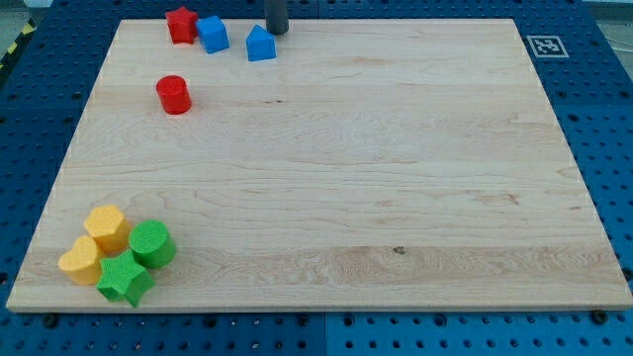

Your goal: Place the blue triangle at the top right of the red circle

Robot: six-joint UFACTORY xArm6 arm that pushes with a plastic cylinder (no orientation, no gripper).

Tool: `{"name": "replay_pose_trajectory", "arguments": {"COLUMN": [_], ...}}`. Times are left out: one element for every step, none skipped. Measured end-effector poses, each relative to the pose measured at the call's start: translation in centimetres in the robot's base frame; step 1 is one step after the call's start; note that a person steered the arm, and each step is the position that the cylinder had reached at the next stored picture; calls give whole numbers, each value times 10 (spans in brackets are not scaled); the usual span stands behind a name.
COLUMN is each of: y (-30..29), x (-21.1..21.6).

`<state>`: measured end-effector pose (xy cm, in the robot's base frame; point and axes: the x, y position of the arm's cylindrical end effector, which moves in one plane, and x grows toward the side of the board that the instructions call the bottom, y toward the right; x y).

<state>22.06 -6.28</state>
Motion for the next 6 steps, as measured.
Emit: {"name": "replay_pose_trajectory", "arguments": {"y": [-7, -21, -29, -38, -55, -63], "x": [15, 26, 40, 55, 64, 78]}}
